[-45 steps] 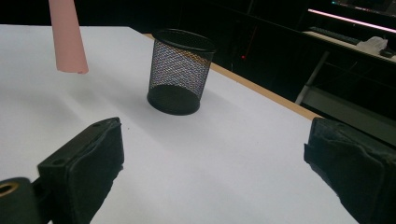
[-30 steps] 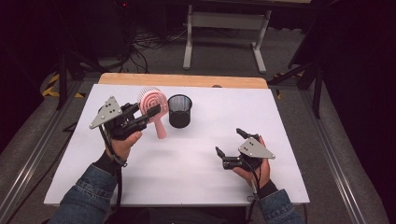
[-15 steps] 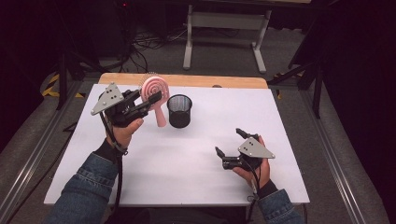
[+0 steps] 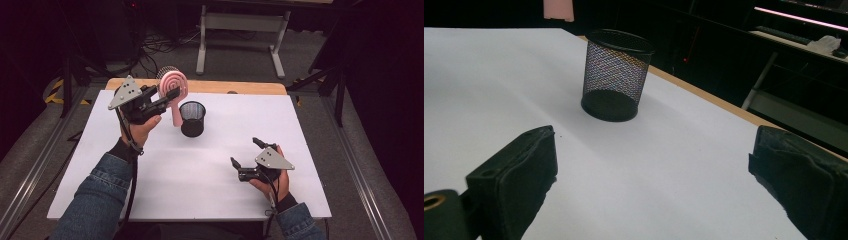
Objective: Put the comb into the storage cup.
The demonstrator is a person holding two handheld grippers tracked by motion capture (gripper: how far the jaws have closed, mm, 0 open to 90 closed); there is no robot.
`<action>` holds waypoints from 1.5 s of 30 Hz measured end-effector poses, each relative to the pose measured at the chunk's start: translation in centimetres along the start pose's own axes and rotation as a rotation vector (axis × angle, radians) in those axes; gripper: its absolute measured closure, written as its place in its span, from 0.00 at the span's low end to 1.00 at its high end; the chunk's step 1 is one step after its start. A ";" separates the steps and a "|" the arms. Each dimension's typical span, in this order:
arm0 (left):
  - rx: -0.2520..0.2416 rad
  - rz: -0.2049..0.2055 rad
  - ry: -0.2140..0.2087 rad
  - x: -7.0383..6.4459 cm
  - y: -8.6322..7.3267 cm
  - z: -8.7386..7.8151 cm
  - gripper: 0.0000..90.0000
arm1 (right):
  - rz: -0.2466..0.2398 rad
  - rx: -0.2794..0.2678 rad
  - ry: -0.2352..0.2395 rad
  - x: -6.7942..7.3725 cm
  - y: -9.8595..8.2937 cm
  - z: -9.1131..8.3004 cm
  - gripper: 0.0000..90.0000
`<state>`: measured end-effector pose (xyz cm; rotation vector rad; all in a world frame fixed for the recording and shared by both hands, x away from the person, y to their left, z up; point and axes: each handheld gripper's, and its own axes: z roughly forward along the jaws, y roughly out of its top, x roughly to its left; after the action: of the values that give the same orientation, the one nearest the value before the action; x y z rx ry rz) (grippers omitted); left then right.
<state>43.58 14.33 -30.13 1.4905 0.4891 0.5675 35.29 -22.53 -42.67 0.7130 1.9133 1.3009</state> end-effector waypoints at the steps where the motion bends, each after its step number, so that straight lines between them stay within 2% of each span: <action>1: 0.006 0.004 0.005 0.1 0.0 0.2 0.70 | 0.000 0.000 0.000 0.0 0.0 0.0 0.06; 8: 0.003 -0.007 0.004 0.6 0.1 1.8 0.70 | 0.002 -0.007 0.001 0.0 0.0 -0.1 0.07; 9: 0.007 0.009 0.006 0.7 0.3 2.3 0.70 | 0.001 -0.007 0.001 0.0 0.1 0.0 0.07; 20: 0.019 0.015 0.004 1.0 0.4 5.1 0.70 | -0.004 -0.013 0.011 0.2 0.2 0.0 0.07; 30: 0.037 0.002 0.028 1.8 -0.5 6.6 0.70 | -0.003 -0.008 0.017 0.3 0.2 0.2 0.07; 40: 0.072 -0.006 0.038 2.2 -1.5 8.1 0.70 | 0.000 -0.004 0.024 0.2 0.1 0.2 0.07; 45: 0.089 -0.022 0.037 2.4 -2.1 8.4 0.70 | 0.003 -0.007 0.024 0.2 0.1 0.3 0.08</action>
<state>50.76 9.30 -31.84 1.5595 0.5654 0.5624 35.40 -22.22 -42.67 0.6992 1.9268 1.3230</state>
